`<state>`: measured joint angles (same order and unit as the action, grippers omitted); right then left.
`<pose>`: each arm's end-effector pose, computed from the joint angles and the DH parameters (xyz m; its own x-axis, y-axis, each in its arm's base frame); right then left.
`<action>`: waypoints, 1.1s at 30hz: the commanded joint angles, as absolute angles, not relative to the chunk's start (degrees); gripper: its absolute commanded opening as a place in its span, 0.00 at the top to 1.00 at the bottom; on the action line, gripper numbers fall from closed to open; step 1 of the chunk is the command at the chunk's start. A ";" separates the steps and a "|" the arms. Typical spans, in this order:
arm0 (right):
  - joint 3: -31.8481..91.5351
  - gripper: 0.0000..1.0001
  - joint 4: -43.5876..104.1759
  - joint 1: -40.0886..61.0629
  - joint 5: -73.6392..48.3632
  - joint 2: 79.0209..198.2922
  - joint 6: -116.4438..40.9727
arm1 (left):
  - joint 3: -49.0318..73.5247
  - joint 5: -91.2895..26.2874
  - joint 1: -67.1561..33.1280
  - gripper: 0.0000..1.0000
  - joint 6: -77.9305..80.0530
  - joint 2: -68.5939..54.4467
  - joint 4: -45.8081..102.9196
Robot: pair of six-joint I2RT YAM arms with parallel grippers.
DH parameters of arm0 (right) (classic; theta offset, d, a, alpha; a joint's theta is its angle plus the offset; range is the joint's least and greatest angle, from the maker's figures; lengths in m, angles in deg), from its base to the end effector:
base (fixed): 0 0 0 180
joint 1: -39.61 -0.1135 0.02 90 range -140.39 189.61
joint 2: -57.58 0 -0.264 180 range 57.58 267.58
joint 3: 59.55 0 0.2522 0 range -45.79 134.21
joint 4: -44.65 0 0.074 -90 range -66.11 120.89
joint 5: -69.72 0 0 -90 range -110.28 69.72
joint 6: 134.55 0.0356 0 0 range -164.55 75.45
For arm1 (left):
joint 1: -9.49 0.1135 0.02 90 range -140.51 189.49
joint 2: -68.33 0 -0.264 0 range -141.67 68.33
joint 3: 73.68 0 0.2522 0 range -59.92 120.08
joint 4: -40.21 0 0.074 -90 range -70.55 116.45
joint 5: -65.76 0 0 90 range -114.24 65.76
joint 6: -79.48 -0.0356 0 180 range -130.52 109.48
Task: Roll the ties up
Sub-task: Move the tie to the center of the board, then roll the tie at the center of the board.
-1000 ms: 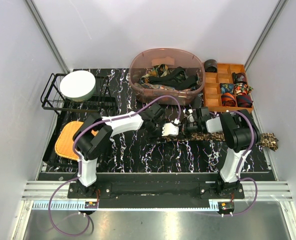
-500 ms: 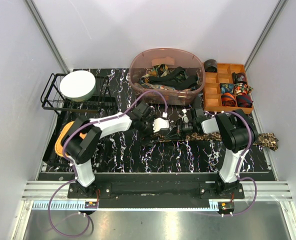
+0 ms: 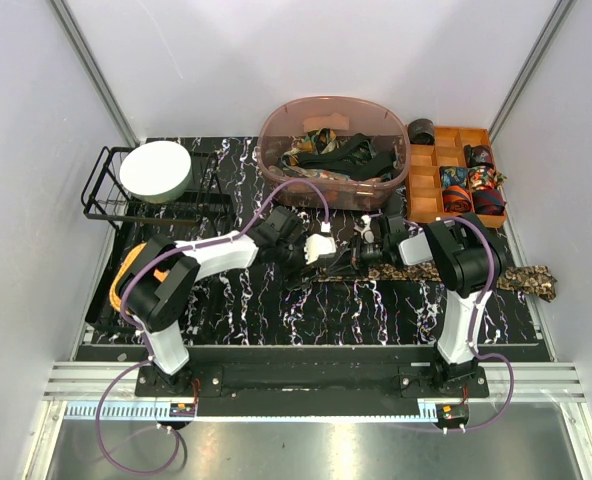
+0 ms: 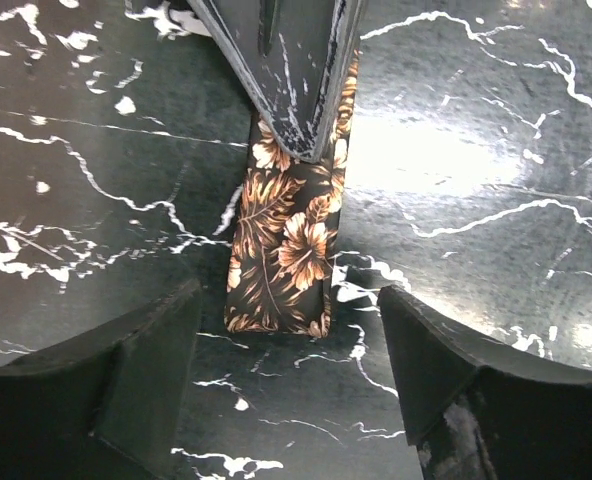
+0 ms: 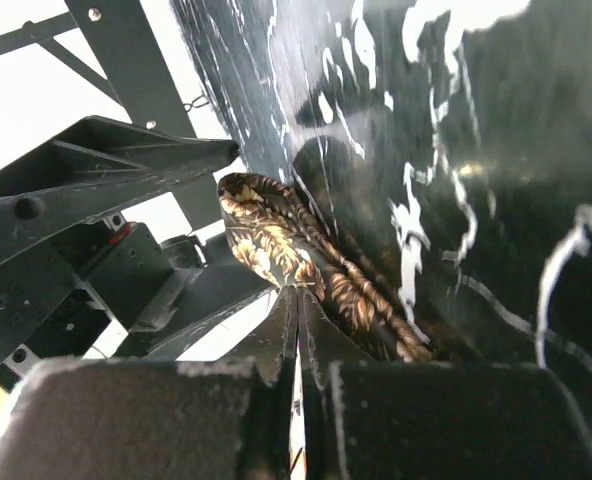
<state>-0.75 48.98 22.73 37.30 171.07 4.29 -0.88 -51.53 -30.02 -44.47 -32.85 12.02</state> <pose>0.3074 0.1247 0.0781 -0.9902 0.1213 0.0695 0.1132 0.4031 0.9081 0.2606 -0.2361 0.1645 -0.1095 0.7336 -0.6707 0.9903 0.1389 -0.0097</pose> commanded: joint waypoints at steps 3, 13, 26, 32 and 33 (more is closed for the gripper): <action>1.49 1.00 38.55 22.39 32.28 174.47 1.25 | -1.92 -53.42 -29.01 0.28 -45.23 -31.86 16.35; -2.63 0.99 40.90 22.21 26.83 169.02 -1.31 | -1.83 -55.00 -29.10 0.32 -47.34 -32.74 17.05; -1.84 1.00 41.35 22.21 27.53 171.22 0.01 | -0.42 -57.73 -29.45 0.26 -49.63 -34.41 14.76; -1.93 1.00 42.93 22.13 29.11 169.90 1.15 | 1.60 -52.11 -31.82 0.21 -48.13 -36.86 16.52; -1.93 1.00 43.02 22.30 29.72 169.73 1.07 | 2.38 -51.49 -32.26 0.22 -48.31 -37.13 16.52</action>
